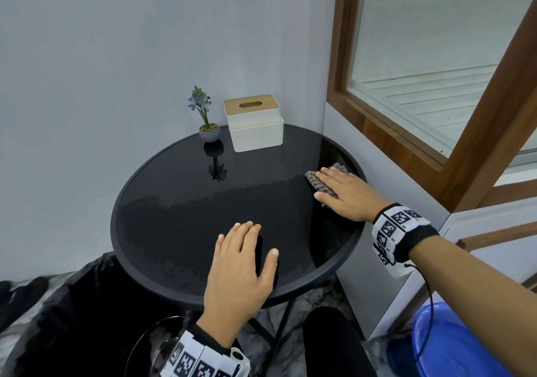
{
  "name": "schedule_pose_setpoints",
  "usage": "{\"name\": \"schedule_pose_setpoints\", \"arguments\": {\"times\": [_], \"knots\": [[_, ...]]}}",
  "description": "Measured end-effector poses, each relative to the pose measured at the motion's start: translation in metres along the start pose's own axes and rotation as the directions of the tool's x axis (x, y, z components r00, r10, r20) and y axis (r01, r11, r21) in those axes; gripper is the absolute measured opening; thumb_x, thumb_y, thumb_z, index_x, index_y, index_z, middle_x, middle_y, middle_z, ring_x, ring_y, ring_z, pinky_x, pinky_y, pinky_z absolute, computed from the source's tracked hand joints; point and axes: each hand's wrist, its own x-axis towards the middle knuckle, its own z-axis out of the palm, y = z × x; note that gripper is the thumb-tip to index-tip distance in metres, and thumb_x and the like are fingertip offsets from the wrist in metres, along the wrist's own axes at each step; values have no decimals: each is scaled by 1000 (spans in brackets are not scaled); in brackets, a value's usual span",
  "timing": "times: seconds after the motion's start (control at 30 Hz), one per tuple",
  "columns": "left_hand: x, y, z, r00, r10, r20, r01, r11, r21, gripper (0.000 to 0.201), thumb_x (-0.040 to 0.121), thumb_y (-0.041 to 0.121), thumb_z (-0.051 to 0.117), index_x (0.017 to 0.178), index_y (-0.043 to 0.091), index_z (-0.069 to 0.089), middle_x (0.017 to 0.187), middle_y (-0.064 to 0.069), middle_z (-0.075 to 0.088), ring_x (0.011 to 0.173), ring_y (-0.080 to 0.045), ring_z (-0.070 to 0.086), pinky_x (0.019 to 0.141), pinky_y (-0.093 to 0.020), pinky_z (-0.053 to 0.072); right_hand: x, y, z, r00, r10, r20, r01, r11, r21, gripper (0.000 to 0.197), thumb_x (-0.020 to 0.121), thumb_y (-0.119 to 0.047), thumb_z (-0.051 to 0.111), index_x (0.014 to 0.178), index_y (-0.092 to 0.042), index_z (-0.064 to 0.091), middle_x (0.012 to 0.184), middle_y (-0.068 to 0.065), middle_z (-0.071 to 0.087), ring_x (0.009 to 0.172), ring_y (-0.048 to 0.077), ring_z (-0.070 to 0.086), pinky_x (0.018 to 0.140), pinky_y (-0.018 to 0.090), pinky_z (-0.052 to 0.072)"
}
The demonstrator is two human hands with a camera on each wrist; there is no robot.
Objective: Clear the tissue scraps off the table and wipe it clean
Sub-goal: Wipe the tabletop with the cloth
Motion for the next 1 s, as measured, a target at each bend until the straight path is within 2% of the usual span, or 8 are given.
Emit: {"name": "schedule_pose_setpoints", "arguments": {"times": [0.2,0.33,0.43,0.5,0.57,0.63,0.8,1.0], "knots": [[5,3,-6,999,-21,36,22,999,-37,69,89,62,32,144,22,43,150,8,39,146,-13,24,118,-39,14,-1,-3,-2,1000,28,-11,-27,999,32,81,86,-75,23,153,-29,16,161,-6,16,148,15,12,120,40,11],[12,3,-20,997,-40,59,42,999,-26,73,87,65,30,146,23,40,152,9,36,146,-12,23,119,-41,17,-4,-9,-5,999,36,-23,-36,999,16,85,85,-78,23,152,-27,19,161,-4,20,148,16,17,121,42,12],[21,-1,-35,997,-42,68,45,998,-42,72,90,63,39,147,21,38,153,7,35,144,-13,26,118,-41,25,-9,-15,-12,999,22,-47,-20,999,44,85,85,-77,25,152,-25,21,159,-2,25,146,17,21,120,42,13],[32,-4,-47,997,-39,66,42,998,-49,70,92,60,46,149,20,35,154,6,33,143,-12,27,116,-37,27,-12,-21,-20,998,10,-66,-4,995,95,86,83,-78,29,151,-24,23,157,-1,29,145,19,26,119,42,20],[46,-8,-61,997,-48,66,52,997,-57,73,91,60,48,151,21,32,155,6,31,143,-13,28,115,-33,28,-13,-29,-32,998,25,-59,-14,984,177,88,82,-77,36,150,-25,22,157,-2,29,143,21,29,115,44,29],[64,-12,-74,995,-65,75,70,996,-61,76,89,61,50,151,22,30,155,6,31,142,-15,31,111,-34,31,-10,-35,-45,998,29,-62,-13,972,233,90,80,-77,43,150,-26,21,157,-2,28,142,22,31,112,45,34],[121,-24,-87,987,-122,105,126,991,-35,82,87,61,55,152,19,28,155,-1,33,141,-19,34,111,-38,32,24,-42,-65,995,7,-95,17,969,247,99,75,-79,47,151,-22,21,156,1,31,140,21,35,110,46,37],[197,-53,-67,978,-175,117,182,982,-52,88,84,61,60,151,12,29,152,-7,40,139,-24,38,112,-40,34,90,-42,-73,996,60,-59,-43,964,261,101,74,-75,53,150,-15,25,153,7,36,137,24,41,109,45,39]]}}
